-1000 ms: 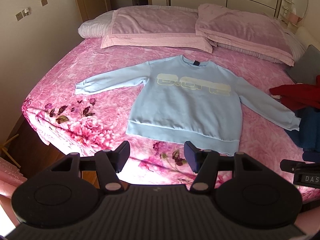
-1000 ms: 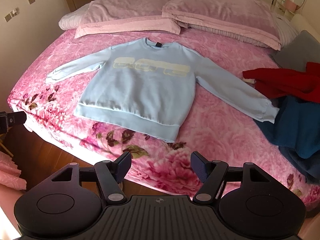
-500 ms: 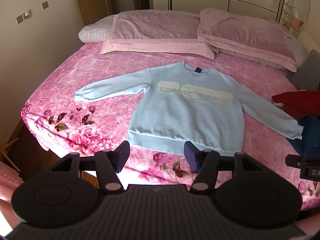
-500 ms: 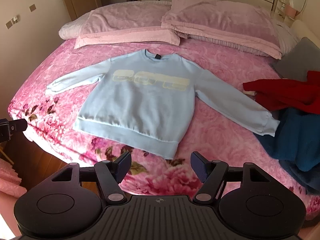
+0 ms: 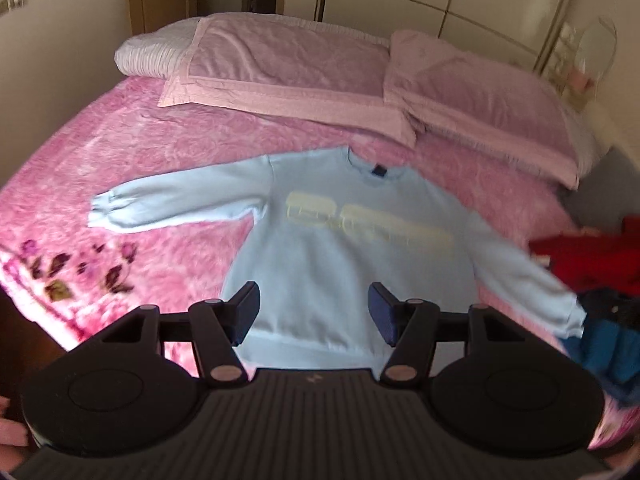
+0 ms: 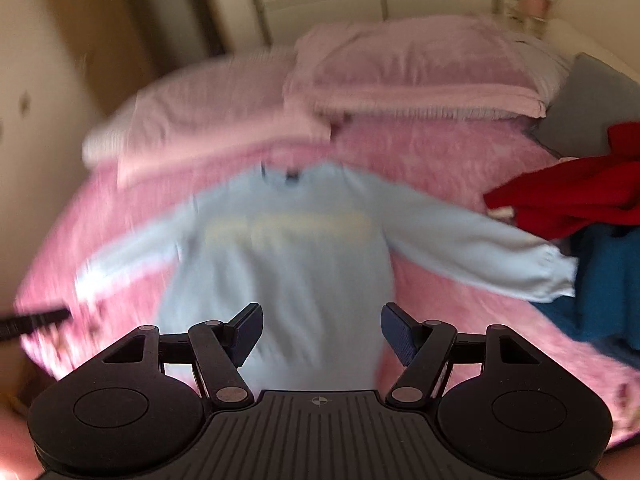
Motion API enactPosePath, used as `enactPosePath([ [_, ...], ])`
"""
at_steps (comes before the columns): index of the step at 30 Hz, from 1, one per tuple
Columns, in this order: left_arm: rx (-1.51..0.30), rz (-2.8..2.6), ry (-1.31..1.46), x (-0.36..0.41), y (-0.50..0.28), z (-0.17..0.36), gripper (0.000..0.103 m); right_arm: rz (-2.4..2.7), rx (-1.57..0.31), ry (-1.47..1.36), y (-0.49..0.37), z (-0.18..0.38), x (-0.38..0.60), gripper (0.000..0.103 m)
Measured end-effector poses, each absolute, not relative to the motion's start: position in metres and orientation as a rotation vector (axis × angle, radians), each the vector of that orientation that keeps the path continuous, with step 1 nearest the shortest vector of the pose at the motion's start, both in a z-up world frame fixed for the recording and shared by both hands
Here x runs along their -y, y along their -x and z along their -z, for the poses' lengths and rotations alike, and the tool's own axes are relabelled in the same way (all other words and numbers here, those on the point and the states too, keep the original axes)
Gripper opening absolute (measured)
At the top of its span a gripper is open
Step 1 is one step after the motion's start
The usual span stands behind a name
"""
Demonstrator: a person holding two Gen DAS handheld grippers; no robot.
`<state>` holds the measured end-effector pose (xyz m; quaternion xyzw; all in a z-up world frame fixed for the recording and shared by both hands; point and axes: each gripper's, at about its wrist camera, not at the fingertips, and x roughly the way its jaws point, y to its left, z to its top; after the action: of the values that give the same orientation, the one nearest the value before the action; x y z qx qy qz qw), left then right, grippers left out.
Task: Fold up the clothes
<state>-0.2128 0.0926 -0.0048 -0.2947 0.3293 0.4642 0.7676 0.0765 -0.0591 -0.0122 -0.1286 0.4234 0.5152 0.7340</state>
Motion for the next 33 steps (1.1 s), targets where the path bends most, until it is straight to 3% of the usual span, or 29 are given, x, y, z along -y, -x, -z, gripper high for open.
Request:
enactPosePath([
  [7, -0.654, -1.023, 0.843, -0.217, 0.272, 0.048, 0.056, -1.022, -1.065, 0.024, -0.103, 0.034, -0.013, 0.069],
  [15, -0.508, -1.135, 1.198, -0.341, 0.374, 0.155, 0.057, -0.779, -1.156, 0.025, -0.097, 0.103, -0.085, 0.069],
  [17, -0.467, -1.169, 1.243, -0.351, 0.386, 0.175, 0.056, -0.741, -1.179, 0.049, -0.09, 0.124, -0.096, 0.069],
  [22, -0.362, -1.253, 1.353, -0.374, 0.415, 0.227, 0.043, -0.7, -1.219, 0.152, -0.071, 0.177, -0.115, 0.069],
  [33, -0.112, -1.401, 1.537, -0.413, 0.471, 0.323, 0.043, -0.647, -1.276, 0.242, -0.066, 0.249, -0.139, 0.069],
])
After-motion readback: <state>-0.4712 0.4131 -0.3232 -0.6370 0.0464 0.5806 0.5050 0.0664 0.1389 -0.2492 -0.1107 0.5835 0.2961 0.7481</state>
